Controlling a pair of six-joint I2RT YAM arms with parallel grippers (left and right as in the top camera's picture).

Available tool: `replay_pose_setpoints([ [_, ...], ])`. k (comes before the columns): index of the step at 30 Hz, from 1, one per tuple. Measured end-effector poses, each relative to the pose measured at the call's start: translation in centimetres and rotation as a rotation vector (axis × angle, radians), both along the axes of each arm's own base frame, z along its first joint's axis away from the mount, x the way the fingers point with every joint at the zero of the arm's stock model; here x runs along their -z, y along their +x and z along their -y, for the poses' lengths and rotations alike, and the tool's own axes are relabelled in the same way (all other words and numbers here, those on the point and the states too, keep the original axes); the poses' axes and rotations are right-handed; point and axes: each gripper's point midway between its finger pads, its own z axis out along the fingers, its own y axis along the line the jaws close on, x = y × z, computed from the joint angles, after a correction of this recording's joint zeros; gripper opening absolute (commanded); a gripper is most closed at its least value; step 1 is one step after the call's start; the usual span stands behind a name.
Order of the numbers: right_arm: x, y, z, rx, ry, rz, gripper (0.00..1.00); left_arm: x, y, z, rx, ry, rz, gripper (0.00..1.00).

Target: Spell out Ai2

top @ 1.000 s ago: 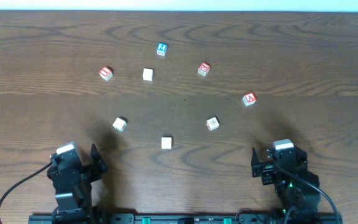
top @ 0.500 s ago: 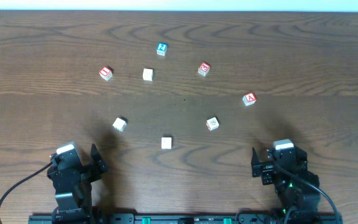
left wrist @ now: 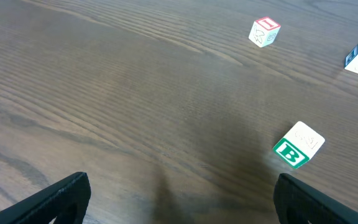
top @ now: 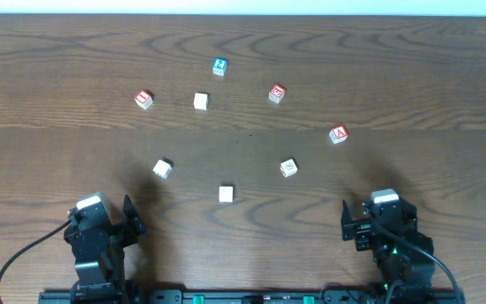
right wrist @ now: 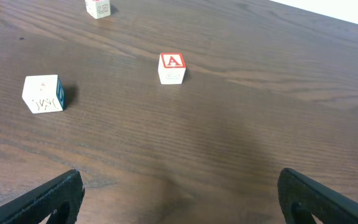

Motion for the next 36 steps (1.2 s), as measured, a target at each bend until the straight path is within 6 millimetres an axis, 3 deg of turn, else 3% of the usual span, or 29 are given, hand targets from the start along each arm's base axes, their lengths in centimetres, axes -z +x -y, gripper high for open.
replay_pose_setpoints([
  [7, 0.0, 0.0, 0.0, 0.000, 0.000, 0.000, 0.99, -0.9, 0.5, 0.0, 0.004, 0.001, 0.043, 0.95],
  [18, 0.0, 0.0, 0.0, 0.000, 0.000, 0.001, 0.99, -7.1, 3.2, 0.7, 0.029, -0.063, 0.338, 0.95],
  [22, 0.0, 0.0, 0.0, 0.000, 0.000, 0.002, 0.99, -7.9, 4.2, 0.6, 0.032, -0.060, 0.361, 0.95],
  [25, -0.1, 0.0, 0.0, 0.000, 0.000, 0.003, 0.99, -7.1, 5.5, 0.6, 0.037, -0.064, 0.309, 0.95],
  [30, -0.1, 0.0, 0.0, 0.000, 0.000, 0.003, 0.99, -8.5, 8.8, 0.6, 0.068, -0.042, 0.212, 0.95],
  [33, -0.1, 0.0, 0.0, 0.000, 0.000, 0.003, 0.99, -10.4, 11.8, 0.4, 0.080, -0.027, 0.170, 0.95],
  [36, -0.1, 0.0, 0.0, 0.000, 0.000, 0.003, 0.99, -10.8, 15.2, 0.0, 0.084, -0.023, 0.108, 0.95],
])
